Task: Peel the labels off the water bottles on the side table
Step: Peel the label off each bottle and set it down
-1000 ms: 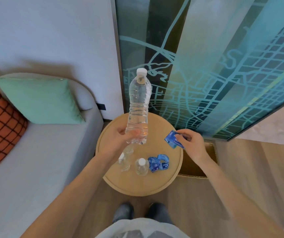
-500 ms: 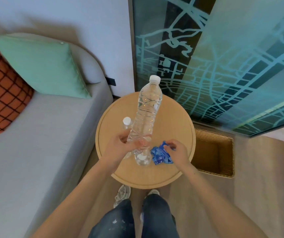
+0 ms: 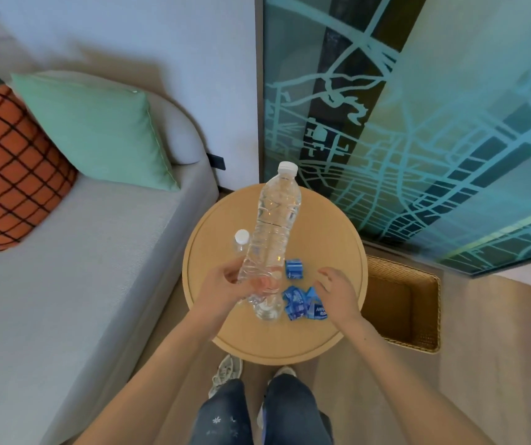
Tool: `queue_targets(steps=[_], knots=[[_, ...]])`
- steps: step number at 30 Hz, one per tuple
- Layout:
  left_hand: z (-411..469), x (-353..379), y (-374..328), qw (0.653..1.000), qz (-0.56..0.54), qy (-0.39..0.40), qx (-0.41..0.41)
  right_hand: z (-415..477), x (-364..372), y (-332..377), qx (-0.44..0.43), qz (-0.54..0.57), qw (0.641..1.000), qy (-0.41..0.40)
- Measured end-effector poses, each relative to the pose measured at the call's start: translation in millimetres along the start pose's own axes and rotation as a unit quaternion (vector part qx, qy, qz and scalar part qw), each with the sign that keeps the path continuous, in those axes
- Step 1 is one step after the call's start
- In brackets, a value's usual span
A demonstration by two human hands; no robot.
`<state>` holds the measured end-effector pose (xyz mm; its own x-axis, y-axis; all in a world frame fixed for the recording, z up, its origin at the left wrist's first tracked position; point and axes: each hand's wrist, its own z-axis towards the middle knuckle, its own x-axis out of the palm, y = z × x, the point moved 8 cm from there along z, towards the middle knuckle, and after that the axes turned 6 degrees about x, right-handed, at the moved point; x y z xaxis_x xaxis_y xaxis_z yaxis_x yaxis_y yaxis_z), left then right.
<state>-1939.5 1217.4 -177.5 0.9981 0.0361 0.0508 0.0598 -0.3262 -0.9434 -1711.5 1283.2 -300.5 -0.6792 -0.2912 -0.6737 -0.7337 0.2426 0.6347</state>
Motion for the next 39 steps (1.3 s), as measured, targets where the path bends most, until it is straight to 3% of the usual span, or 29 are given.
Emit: queue_targets(steps=[12,17,21,27,39], knots=[[-1.8,15.0,-81.0,0.995,-0.049,0.058,0.060,-35.7,-100.1,82.0,-0.120,-0.029,0.988,-0.093],[12.3,19.6,-122.1,0.989,0.005,0.096,0.110,-46.5,-114.5,92.3,-0.135,-0.008,0.985,-0.108],[20.2,33.6,-130.0,0.983,0.046,0.139,0.109,-47.0,-117.1,97.0,-0.126,0.003,0.986,-0.113],[29.5,40.7,-122.6,0.984,-0.009,0.153,0.092,-45.4,-115.5,103.9,-0.123,0.000,0.985,-0.118],[133.7,-40.3,-145.2,0.966,0.104,0.186,0.145,-10.1,-81.8,155.2,-0.065,-0.008,0.978,-0.200]])
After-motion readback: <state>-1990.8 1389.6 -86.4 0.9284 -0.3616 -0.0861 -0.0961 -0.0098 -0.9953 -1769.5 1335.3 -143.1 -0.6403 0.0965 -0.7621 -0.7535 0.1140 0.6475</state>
